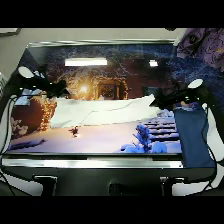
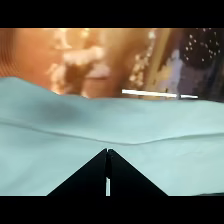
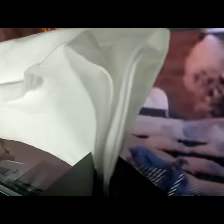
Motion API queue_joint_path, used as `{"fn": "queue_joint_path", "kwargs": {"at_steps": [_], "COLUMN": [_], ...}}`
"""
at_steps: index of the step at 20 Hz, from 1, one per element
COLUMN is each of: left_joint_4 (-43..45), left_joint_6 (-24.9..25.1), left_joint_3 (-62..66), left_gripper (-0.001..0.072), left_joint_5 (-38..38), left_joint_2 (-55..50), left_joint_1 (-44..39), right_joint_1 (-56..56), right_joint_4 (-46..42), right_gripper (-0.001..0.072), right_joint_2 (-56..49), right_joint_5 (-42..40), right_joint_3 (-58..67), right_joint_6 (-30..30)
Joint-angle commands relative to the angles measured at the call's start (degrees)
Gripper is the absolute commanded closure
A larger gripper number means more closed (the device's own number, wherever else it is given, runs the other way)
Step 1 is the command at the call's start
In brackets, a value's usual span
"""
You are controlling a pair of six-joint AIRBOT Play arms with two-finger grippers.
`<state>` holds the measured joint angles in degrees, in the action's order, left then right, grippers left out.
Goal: Fold the clothes and pants, and hang the long-sleeved shirts on hangers.
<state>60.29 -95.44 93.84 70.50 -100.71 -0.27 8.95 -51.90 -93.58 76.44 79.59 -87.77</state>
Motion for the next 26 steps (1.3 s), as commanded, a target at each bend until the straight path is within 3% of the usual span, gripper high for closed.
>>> {"fn": "queue_joint_path", "kwargs": {"at_steps": [1,8,16,22,26], "left_joint_4": [-3.65,-19.91,-39.32,-41.27,-36.96], "left_joint_6": [-3.17,-3.19,-2.12,0.37,1.11], "left_joint_3": [0.02,0.04,0.26,3.78,4.46], "left_gripper": [0.0690,0.0691,0.0691,0.0691,0.0693], "left_joint_5": [-4.28,-20.74,-35.17,-34.32,-23.91], "left_joint_2": [-2.56,-9.77,-16.24,-17.77,-15.06], "left_joint_1": [-9.79,-29.70,-41.20,-42.03,-35.56], "right_joint_1": [-0.15,-0.15,-0.17,-0.22,-1.66], "right_joint_4": [-6.78,-14.71,-18.82,-16.81,-14.82], "right_gripper": [0.0684,0.0684,0.0684,0.0684,0.0684], "right_joint_2": [6.47,13.73,17.94,17.97,17.97], "right_joint_5": [6.40,13.18,17.14,16.87,15.85], "right_joint_3": [4.57,13.20,18.29,18.29,18.29], "right_joint_6": [-7.85,-11.10,-11.04,-12.22,-15.52]}}
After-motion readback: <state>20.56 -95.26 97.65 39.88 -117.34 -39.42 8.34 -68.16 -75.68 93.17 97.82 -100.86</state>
